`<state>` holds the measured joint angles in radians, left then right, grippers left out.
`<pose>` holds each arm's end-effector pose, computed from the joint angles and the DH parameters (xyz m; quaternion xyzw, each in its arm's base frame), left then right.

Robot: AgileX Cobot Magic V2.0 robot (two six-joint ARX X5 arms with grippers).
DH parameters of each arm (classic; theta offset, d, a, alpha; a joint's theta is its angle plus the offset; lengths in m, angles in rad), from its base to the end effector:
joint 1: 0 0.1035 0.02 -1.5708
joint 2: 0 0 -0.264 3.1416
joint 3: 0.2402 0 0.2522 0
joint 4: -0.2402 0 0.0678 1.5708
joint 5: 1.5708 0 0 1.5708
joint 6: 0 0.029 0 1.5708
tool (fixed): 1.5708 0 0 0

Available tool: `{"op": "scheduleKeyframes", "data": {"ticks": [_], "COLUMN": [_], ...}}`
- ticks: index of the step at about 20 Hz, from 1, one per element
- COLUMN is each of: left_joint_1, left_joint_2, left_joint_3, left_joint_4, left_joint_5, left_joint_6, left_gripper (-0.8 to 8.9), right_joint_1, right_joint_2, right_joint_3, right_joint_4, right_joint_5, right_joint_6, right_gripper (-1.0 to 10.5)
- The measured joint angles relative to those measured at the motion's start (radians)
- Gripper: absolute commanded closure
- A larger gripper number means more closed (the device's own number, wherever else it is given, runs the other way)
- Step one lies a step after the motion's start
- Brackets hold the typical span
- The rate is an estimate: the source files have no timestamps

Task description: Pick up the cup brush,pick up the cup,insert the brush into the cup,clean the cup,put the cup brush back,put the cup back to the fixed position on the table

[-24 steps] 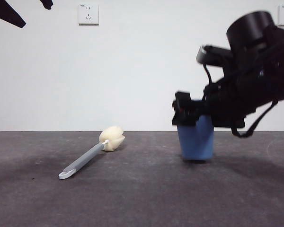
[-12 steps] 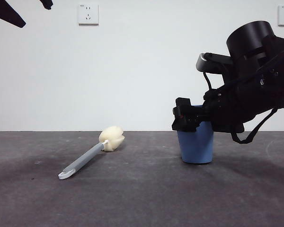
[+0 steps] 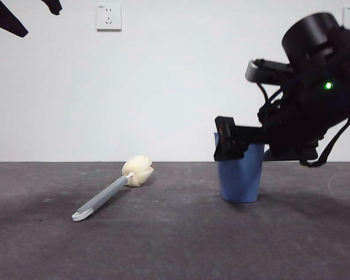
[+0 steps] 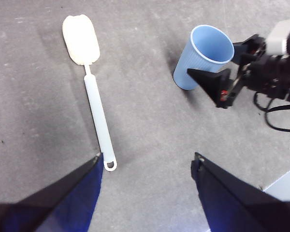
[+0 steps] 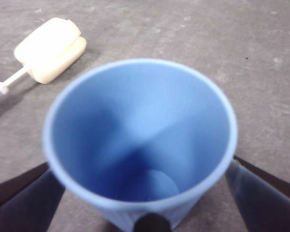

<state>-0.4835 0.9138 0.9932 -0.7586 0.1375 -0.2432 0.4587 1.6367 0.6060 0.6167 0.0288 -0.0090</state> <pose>0.1516 -0.0841 0.3311 -0.0520 0.3607 -0.2462 0.8981 0.2724 0.1336 0.1488 -0.0539 0.1985 0.2096 0.9559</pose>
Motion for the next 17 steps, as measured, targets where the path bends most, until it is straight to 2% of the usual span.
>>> {"op": "scheduleKeyframes", "data": {"ticks": [3,5,9,12,17], "left_joint_1": [0.0,0.0,0.0,0.0,0.0], "left_joint_2": [0.0,0.0,0.0,0.0,0.0], "left_joint_3": [0.0,0.0,0.0,0.0,0.0], "left_joint_4": [0.0,0.0,-0.015,-0.078,-0.158], "left_joint_5": [0.0,0.0,0.001,0.004,0.063], "left_joint_6": [0.0,0.0,0.001,0.029,0.074], "left_gripper": [4.99,4.99,4.99,4.99,5.05], "right_joint_1": [0.0,0.0,0.008,0.06,0.165], "right_joint_2": [-0.097,-0.187,-0.415,-0.637,-0.898], "right_joint_3": [0.0,0.0,0.0,0.0,0.079], "right_joint_4": [-0.07,-0.184,-0.56,-0.846,-1.241], "right_joint_5": [0.0,0.0,-0.003,-0.066,-0.148], "right_joint_6": [-0.013,-0.012,0.024,0.067,0.173], "right_gripper": [3.4,3.4,3.5,3.5,6.2]}}
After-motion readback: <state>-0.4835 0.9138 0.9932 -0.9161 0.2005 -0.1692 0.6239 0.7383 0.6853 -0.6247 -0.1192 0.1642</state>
